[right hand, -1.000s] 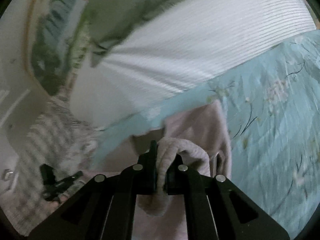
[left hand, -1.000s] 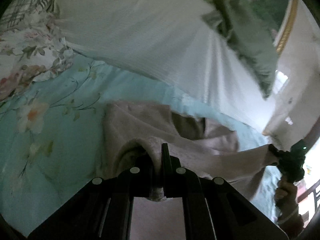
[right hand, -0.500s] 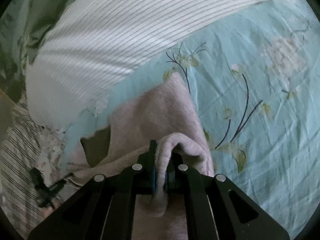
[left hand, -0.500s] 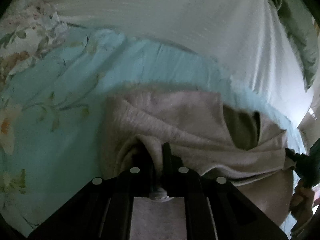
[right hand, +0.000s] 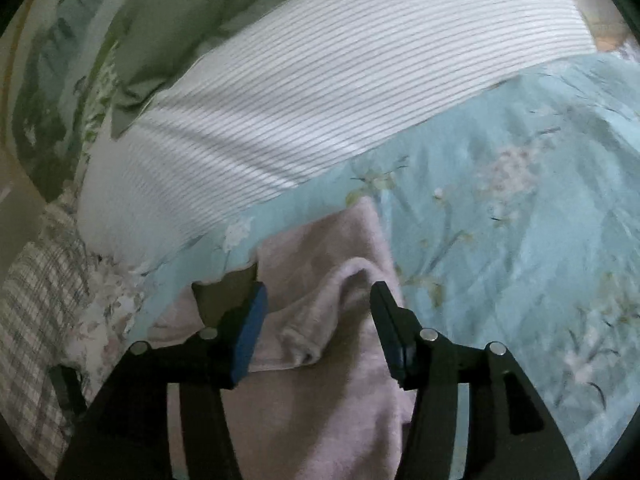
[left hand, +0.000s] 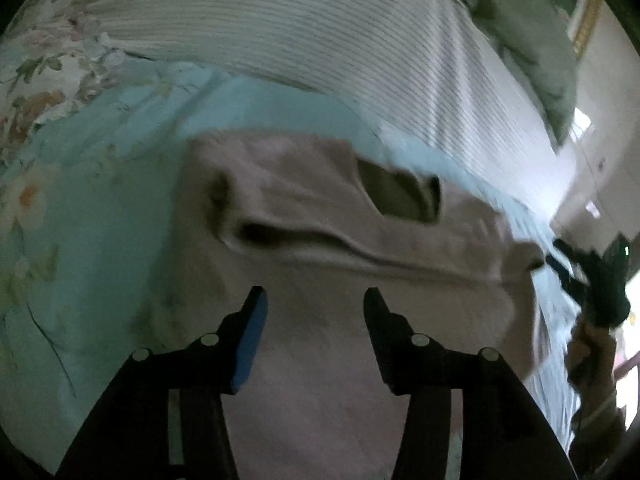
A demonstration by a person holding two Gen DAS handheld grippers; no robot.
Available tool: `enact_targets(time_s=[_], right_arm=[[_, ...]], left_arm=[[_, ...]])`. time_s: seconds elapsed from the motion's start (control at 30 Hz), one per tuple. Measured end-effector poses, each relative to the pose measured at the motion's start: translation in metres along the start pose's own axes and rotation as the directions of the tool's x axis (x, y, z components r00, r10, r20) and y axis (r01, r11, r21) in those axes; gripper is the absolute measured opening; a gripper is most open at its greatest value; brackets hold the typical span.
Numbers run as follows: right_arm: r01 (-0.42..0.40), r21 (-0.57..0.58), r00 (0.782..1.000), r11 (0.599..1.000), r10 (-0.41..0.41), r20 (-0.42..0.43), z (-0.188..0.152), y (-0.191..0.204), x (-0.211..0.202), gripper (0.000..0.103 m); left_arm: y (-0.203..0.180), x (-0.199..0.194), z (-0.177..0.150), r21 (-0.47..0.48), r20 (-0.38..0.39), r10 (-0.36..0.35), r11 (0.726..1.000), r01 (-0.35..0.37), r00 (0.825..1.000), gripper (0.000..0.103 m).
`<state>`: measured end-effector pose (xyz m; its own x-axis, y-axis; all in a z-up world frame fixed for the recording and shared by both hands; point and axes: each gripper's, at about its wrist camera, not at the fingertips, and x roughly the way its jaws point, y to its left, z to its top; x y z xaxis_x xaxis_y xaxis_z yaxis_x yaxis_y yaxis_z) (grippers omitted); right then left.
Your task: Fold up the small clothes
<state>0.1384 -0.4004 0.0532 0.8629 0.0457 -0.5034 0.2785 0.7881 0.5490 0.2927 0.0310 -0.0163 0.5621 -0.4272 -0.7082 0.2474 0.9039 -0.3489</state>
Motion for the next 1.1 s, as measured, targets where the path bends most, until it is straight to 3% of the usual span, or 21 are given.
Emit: enact_targets(time_s=[0.1, 0.13, 0.17, 0.23, 0.3, 0.37, 0.43, 0.53, 0.67, 0.77, 0.87, 1.0, 1.1], right_arm=[[-0.052, -0.145, 0.994, 0.988, 0.038, -0.098, -0.015, 0.028, 0.005, 0.053], [-0.066, -0.246, 0.986, 0.967, 0.025, -0.165, -0.027, 0.045, 0.014, 0.053], [-0.070, -0.321, 0.978, 0.945, 0.001, -0.210, -0.035, 0.056, 0.021, 0.050], [-0.036, -0.498, 0.949, 0.866, -0.126, -0.289, -0.058, 0.077, 0.047, 0.042], [-0.007, -0.550, 0.919, 0.835, -0.211, -0.332, -0.065, 0.076, 0.075, 0.035], [0.024, -0.541, 0.916, 0.841, -0.235, -0.324, -0.057, 0.069, 0.092, 0.025], [0.073, -0.494, 0.929, 0.866, -0.240, -0.282, -0.035, 0.059, 0.107, 0.018], [0.151, -0.392, 0.954, 0.908, -0.237, -0.183, -0.002, 0.045, 0.114, 0.018], [0.243, -0.262, 0.962, 0.934, -0.266, -0.059, 0.029, 0.032, 0.106, 0.018], [0.240, -0.182, 0.968, 0.954, -0.249, -0.025, 0.037, 0.025, 0.090, 0.021], [0.220, -0.180, 0.973, 0.959, -0.228, -0.024, 0.026, 0.026, 0.071, 0.021], [0.159, -0.157, 0.983, 0.975, -0.170, -0.063, 0.000, 0.025, 0.047, 0.021], [0.117, -0.147, 0.989, 0.982, -0.128, -0.070, -0.021, 0.031, 0.022, 0.021]], left_arm=[[-0.018, 0.011, -0.010, 0.047, -0.043, 0.003, 0.999, -0.001, 0.999, 0.051], [-0.023, 0.016, -0.011, 0.061, -0.057, 0.009, 0.998, -0.005, 0.998, 0.051], [-0.028, 0.024, -0.010, 0.072, -0.084, 0.019, 0.997, -0.013, 0.996, 0.051], [-0.033, 0.040, -0.006, 0.074, -0.120, 0.047, 0.997, -0.039, 0.992, 0.050], [-0.035, 0.051, -0.003, 0.094, -0.132, 0.076, 0.994, -0.064, 0.988, 0.050], [-0.036, 0.065, 0.007, 0.113, -0.130, 0.108, 0.989, -0.093, 0.986, 0.052], [-0.033, 0.074, 0.017, 0.119, -0.125, 0.128, 0.986, -0.113, 0.984, 0.052], [-0.023, 0.086, 0.043, 0.123, -0.092, 0.172, 0.979, -0.160, 0.981, 0.052], [0.003, 0.091, 0.076, 0.061, -0.056, 0.237, 0.970, -0.234, 0.970, 0.050], [0.032, 0.083, 0.091, -0.048, -0.035, 0.191, 0.980, -0.193, 0.981, 0.050], [0.048, 0.064, 0.092, -0.106, -0.004, 0.215, 0.971, -0.214, 0.977, 0.054], [0.054, 0.037, 0.071, -0.150, 0.016, 0.210, 0.967, -0.205, 0.978, 0.057], [0.052, 0.016, 0.042, -0.184, 0.015, 0.166, 0.970, -0.160, 0.986, 0.057]])
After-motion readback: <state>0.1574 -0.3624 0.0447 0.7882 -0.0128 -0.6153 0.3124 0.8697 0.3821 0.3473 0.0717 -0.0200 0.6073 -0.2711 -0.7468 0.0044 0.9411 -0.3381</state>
